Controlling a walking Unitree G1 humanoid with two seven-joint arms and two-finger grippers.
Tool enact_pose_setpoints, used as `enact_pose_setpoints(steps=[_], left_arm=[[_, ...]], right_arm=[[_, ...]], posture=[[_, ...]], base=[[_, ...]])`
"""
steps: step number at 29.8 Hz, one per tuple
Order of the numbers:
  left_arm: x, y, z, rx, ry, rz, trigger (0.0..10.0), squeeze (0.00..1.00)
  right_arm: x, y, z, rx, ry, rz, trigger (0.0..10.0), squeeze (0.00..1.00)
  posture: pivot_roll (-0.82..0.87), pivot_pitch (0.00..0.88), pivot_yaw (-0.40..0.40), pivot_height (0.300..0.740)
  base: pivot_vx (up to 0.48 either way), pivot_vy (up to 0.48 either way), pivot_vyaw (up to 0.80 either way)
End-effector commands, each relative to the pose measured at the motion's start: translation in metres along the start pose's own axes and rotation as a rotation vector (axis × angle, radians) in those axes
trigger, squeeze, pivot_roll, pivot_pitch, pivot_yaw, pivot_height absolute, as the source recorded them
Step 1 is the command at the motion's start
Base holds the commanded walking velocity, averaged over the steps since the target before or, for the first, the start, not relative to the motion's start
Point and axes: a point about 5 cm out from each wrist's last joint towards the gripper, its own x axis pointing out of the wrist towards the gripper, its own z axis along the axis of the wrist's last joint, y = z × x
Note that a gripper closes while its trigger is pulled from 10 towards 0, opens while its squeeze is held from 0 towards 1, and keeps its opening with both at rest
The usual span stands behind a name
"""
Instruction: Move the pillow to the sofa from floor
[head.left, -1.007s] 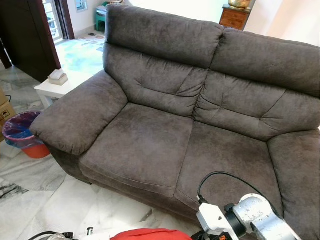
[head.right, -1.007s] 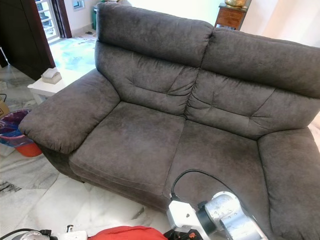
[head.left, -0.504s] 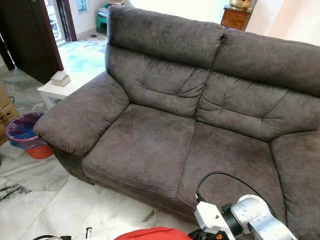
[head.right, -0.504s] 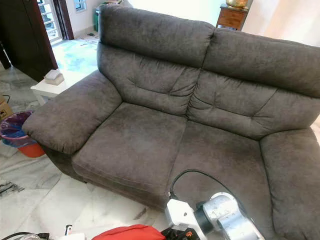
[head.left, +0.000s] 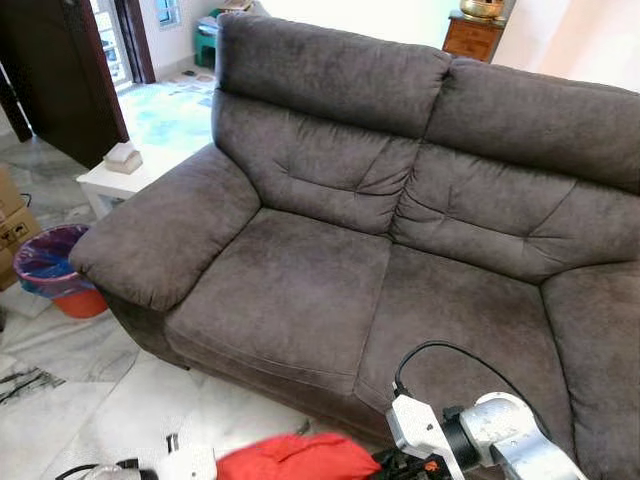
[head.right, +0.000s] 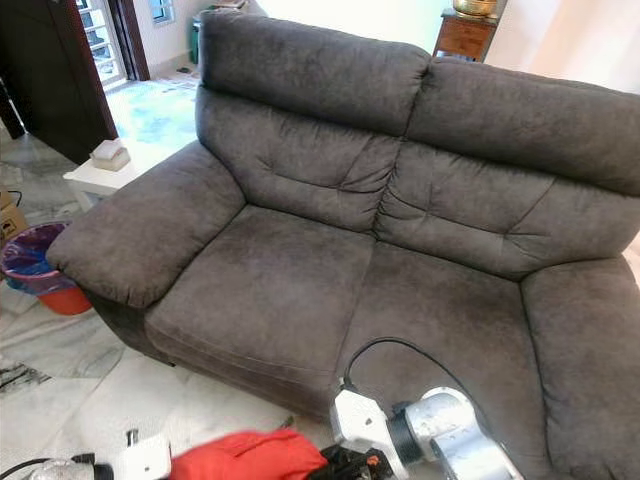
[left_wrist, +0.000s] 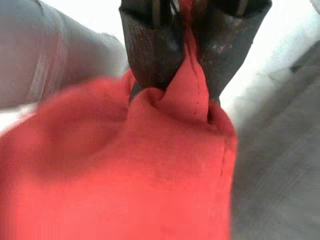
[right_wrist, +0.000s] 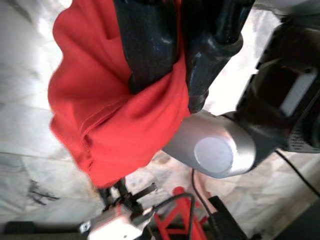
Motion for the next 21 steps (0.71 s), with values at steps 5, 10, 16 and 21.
enact_pose_setpoints(steps=[5, 10, 16, 21], left_arm=[[0.009, 0.047, 0.061, -0.113, -0.309, 0.314, 0.0, 0.00], [0.009, 0.070, 0.092, -0.195, -0.432, 0.558, 4.8, 0.00], [0.007, 0.083, 0.115, -0.396, -0.554, 0.784, 10.0, 0.00], [0.012, 0.082, 0.123, -0.416, -0.536, 0.884, 10.0, 0.00]], right_arm=[[0.003, -0.026, 0.001, -0.056, -0.010, -0.291, 10.0, 0.00], [0.007, -0.034, -0.009, 0.009, -0.042, -0.450, 10.0, 0.00], [-0.002, -0.055, -0.030, 0.229, -0.117, -0.935, 10.0, 0.00], [-0.001, -0.057, -0.032, 0.339, -0.261, -1.095, 10.0, 0.00]], posture=[[0.18, 0.109, -0.071, 0.740], [0.18, 0.111, -0.069, 0.740], [0.18, 0.115, -0.065, 0.740], [0.18, 0.112, -0.058, 0.740]], base=[[0.000, 0.000, 0.00], [0.000, 0.000, 0.00], [0.000, 0.000, 0.00], [0.000, 0.000, 0.00]])
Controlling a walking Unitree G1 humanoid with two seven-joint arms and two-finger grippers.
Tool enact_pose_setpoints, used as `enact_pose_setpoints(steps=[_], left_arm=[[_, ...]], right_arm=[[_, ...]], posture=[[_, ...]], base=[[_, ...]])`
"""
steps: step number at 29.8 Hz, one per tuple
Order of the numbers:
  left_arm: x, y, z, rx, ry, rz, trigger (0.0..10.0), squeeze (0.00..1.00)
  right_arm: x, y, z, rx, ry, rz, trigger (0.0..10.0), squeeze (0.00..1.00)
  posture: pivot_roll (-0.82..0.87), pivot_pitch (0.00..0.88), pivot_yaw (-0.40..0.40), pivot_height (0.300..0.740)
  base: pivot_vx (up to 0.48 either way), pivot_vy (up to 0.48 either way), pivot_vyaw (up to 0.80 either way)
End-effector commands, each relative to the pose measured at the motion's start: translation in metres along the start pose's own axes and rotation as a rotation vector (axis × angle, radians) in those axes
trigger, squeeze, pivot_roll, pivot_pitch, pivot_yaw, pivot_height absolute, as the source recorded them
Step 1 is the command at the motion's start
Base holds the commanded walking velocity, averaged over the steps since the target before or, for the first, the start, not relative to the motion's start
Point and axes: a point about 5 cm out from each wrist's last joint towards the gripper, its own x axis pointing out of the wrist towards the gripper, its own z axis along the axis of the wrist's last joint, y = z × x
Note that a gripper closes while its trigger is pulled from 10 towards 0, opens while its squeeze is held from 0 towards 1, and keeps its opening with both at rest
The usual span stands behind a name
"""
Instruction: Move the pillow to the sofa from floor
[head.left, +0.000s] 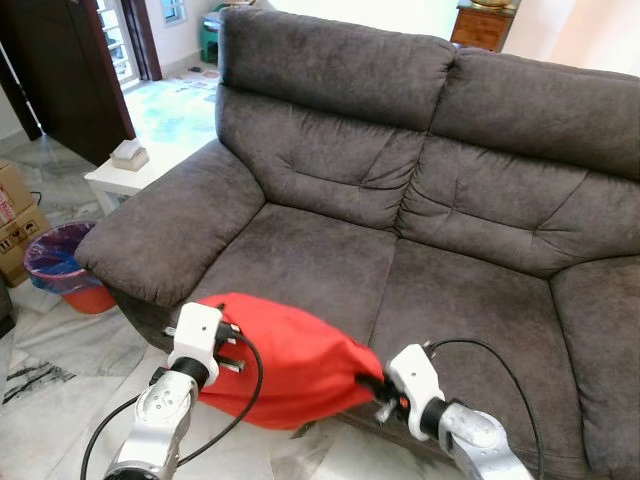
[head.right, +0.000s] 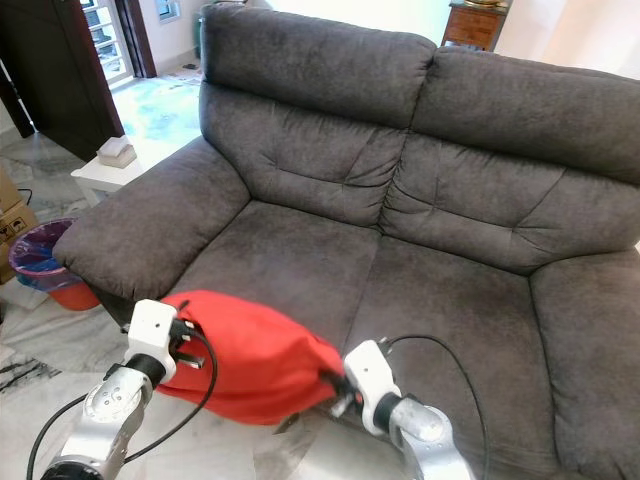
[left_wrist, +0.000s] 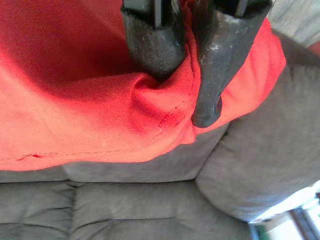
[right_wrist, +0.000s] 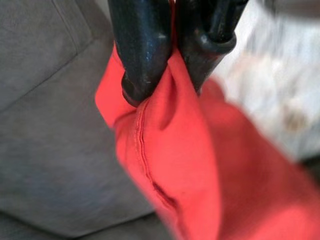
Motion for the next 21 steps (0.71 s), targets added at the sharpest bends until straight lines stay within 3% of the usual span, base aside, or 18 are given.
enact_pose_setpoints(steps=[1, 8, 15, 21], left_arm=[[0.007, -0.006, 0.023, 0.002, -0.096, 0.019, 10.0, 0.00], [0.001, 0.001, 0.022, 0.042, -0.094, 0.155, 10.0, 0.00], [-0.001, -0.005, 0.024, 0.077, -0.099, 0.168, 10.0, 0.00], [-0.004, -0.012, 0.021, 0.091, -0.088, 0.157, 10.0, 0.00]], right_arm=[[-0.002, -0.008, 0.003, 0.048, -0.053, -0.094, 10.0, 0.00], [-0.001, -0.018, 0.011, 0.191, -0.160, -0.305, 10.0, 0.00], [-0.003, -0.017, 0.011, 0.314, -0.243, -0.374, 10.0, 0.00], [-0.001, -0.013, 0.009, 0.331, -0.250, -0.394, 10.0, 0.00]], posture=[[0.18, 0.112, -0.058, 0.740], [0.19, 0.087, -0.068, 0.740], [0.19, 0.060, -0.063, 0.740], [0.19, 0.046, -0.062, 0.740]], base=[[0.000, 0.000, 0.00], [0.000, 0.000, 0.00], [0.000, 0.000, 0.00], [0.000, 0.000, 0.00]])
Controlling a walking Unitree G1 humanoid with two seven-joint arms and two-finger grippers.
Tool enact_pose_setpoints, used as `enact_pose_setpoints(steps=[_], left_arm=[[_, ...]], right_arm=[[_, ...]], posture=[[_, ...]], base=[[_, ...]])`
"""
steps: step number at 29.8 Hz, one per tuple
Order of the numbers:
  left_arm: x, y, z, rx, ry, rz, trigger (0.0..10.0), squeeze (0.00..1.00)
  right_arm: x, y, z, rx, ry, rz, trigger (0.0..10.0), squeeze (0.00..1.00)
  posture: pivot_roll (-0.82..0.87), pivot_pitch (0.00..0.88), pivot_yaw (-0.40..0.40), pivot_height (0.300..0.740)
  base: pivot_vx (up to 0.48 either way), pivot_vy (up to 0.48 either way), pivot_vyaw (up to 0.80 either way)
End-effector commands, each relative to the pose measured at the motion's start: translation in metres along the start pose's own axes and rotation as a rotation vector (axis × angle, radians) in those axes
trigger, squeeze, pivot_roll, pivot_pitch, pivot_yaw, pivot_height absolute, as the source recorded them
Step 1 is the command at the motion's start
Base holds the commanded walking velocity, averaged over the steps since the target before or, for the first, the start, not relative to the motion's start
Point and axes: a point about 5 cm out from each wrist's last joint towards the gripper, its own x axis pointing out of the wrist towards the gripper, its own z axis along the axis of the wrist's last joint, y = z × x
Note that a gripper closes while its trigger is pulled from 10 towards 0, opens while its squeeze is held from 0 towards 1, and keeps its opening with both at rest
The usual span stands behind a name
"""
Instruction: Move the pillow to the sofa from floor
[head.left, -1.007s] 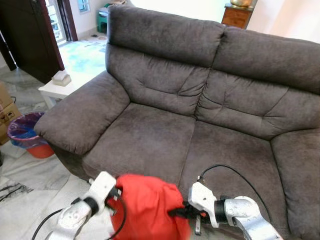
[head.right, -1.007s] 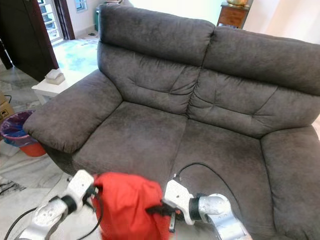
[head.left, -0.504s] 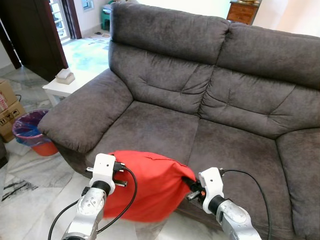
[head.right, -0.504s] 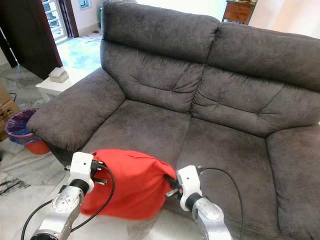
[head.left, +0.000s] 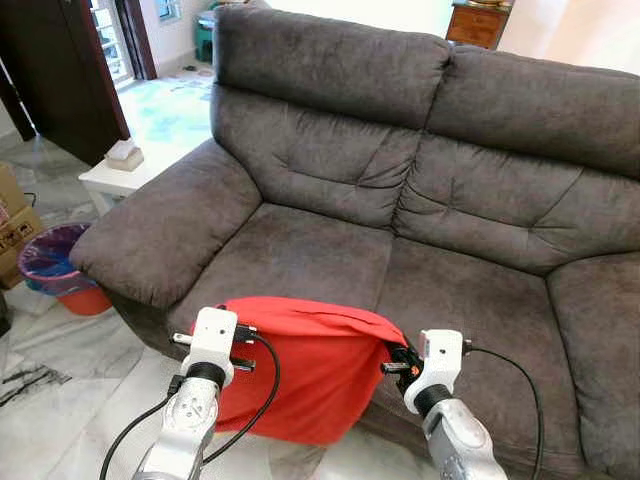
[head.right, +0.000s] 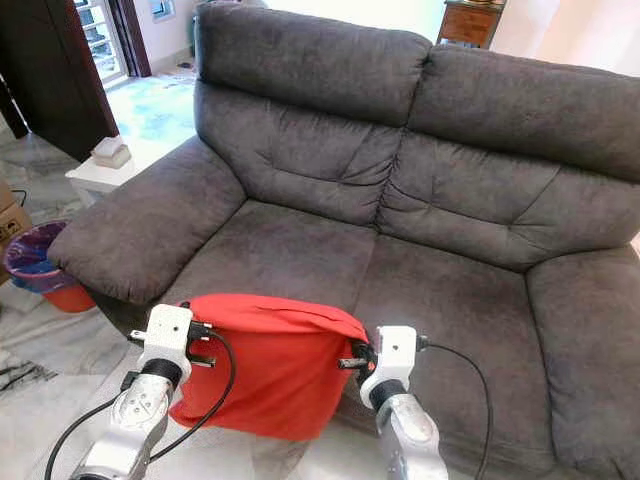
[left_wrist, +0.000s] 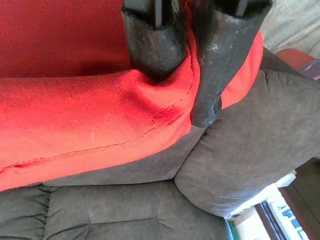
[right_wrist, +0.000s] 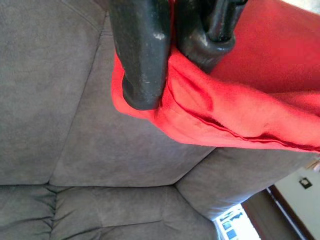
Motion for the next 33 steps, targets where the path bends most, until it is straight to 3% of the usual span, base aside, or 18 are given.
enact_pose_setpoints(steps=[1, 6, 21, 26, 33], left_arm=[[0.0044, 0.0050, 0.0179, 0.017, -0.087, 0.040, 10.0, 0.00], [0.0047, 0.0053, 0.0198, 0.051, -0.097, 0.026, 10.0, 0.00], [0.0018, 0.0021, 0.0225, 0.017, -0.113, 0.009, 10.0, 0.00], [0.0013, 0.0006, 0.0224, 0.006, -0.111, -0.003, 10.0, 0.00], [0.0001, 0.0005, 0.0241, -0.009, -0.121, -0.007, 10.0, 0.00]], right_arm=[[-0.0028, -0.0106, 0.0059, 0.013, -0.045, -0.057, 10.0, 0.00], [-0.0015, -0.0125, 0.0074, 0.012, -0.041, -0.061, 10.0, 0.00], [0.0013, -0.0108, 0.0105, -0.009, -0.038, -0.032, 10.0, 0.00], [0.0033, -0.0078, 0.0126, -0.020, -0.040, -0.011, 10.0, 0.00], [0.0035, -0.0070, 0.0111, -0.026, -0.032, -0.003, 10.0, 0.00]], posture=[[0.19, 0.043, -0.061, 0.740], [0.19, 0.038, -0.061, 0.740], [0.19, 0.063, -0.075, 0.740], [0.19, 0.067, -0.080, 0.740], [0.19, 0.074, -0.084, 0.740]], base=[[0.000, 0.000, 0.00], [0.000, 0.000, -0.32], [0.000, 0.000, -0.80], [0.000, -0.440, -0.80], [0.000, 0.000, -0.80]])
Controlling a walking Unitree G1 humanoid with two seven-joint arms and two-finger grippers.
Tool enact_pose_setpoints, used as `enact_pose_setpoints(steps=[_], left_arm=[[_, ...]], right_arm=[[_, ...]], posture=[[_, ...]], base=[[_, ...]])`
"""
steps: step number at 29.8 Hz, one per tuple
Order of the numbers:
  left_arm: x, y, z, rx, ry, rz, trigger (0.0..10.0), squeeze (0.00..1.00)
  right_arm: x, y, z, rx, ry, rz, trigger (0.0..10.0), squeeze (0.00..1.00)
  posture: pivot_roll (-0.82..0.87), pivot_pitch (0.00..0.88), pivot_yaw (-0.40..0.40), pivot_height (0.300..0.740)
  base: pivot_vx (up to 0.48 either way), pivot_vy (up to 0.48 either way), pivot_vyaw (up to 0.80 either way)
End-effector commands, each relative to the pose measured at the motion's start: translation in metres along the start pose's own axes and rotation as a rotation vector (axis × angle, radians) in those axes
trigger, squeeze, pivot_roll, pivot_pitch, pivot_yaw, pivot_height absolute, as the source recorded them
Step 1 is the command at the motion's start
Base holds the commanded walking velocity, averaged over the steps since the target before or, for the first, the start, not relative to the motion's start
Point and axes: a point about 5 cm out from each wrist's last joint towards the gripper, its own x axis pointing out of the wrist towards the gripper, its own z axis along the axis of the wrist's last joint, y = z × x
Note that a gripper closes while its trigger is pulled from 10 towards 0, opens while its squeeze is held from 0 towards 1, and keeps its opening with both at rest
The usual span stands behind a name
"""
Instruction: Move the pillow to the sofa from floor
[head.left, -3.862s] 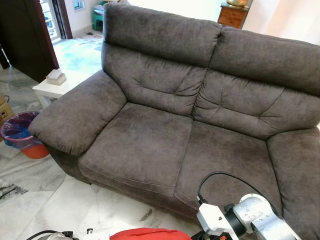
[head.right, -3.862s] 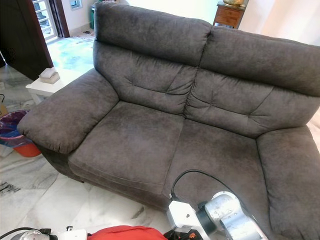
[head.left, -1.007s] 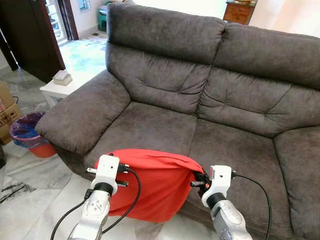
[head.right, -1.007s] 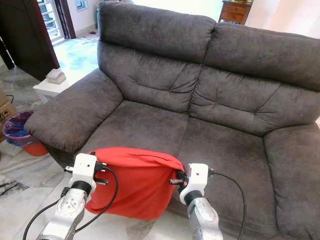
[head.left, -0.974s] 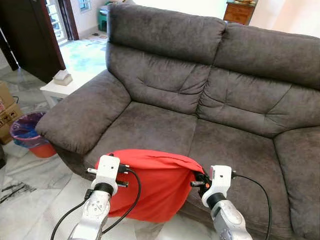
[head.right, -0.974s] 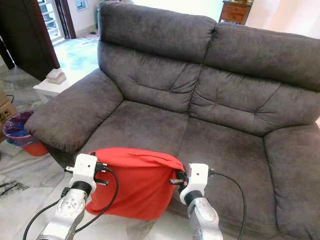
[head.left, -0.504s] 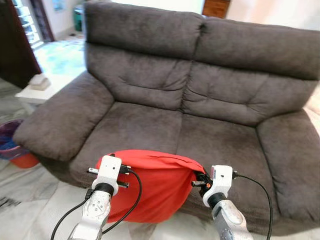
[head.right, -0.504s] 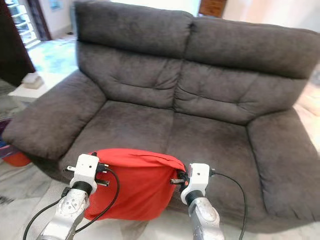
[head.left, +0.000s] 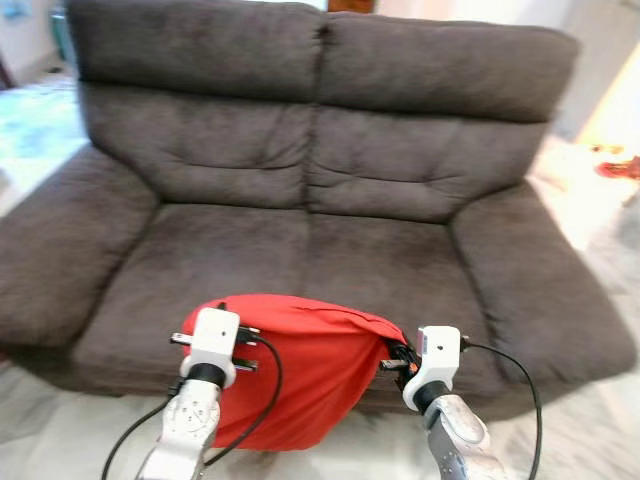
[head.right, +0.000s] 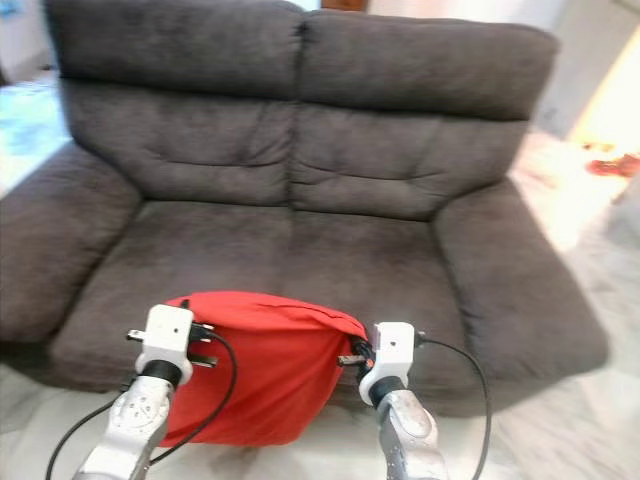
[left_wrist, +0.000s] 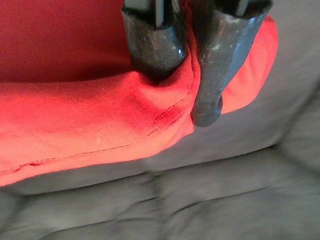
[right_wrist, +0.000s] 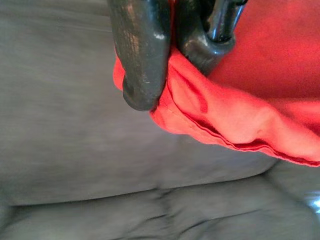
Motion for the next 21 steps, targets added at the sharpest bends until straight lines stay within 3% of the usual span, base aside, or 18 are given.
enact_pose_setpoints(steps=[1, 12, 21], left_arm=[[0.0035, 0.0043, 0.0155, -0.013, -0.082, 0.010, 10.0, 0.00], [0.0014, 0.0045, 0.0153, -0.020, -0.079, 0.015, 10.0, 0.00], [0.0010, 0.0020, 0.0162, -0.037, -0.078, 0.002, 10.0, 0.00]], right_arm=[[0.0008, -0.0036, 0.0107, -0.004, -0.054, -0.014, 10.0, 0.00], [0.0032, -0.0012, 0.0146, -0.032, -0.063, 0.022, 10.0, 0.00], [0.0039, 0.0030, 0.0187, -0.070, -0.086, 0.062, 10.0, 0.00]], posture=[[0.19, 0.074, -0.084, 0.740], [0.19, 0.087, -0.087, 0.740], [0.19, 0.092, -0.091, 0.740]], base=[[0.000, 0.000, -0.80], [0.000, 0.000, -0.07], [0.000, -0.259, 0.07]])
